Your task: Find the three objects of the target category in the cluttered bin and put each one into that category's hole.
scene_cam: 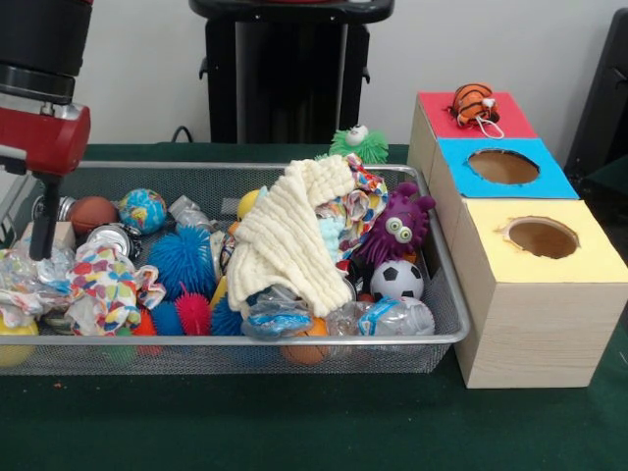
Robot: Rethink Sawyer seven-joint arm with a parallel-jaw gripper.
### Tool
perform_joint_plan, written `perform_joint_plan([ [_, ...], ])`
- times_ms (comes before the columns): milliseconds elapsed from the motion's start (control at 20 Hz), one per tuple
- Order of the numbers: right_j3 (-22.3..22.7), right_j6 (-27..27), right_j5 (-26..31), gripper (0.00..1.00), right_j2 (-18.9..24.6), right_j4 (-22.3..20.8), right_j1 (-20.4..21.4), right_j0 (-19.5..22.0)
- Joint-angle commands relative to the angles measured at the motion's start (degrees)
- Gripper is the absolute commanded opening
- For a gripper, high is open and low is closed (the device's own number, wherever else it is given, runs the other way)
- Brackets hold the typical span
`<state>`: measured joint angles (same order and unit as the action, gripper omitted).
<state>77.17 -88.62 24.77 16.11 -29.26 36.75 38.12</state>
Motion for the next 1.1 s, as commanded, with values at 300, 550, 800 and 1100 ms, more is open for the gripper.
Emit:
perform_joint_plan([
  [300,0.79,-3.04,-8.56,1.00,-0.84,-3.64,-7.02,1.09],
  [550,0.62,-1.28,-11.56,1.00,1.66,-3.34,-10.03,3.84],
  [800,0.78,-3.41,-11.61,1.00,1.76,-1.01,-12.50,4.44],
  [1100,2.06,-8.50,-13.62,1.00,0.08,1.23,-13.40,3.40],
])
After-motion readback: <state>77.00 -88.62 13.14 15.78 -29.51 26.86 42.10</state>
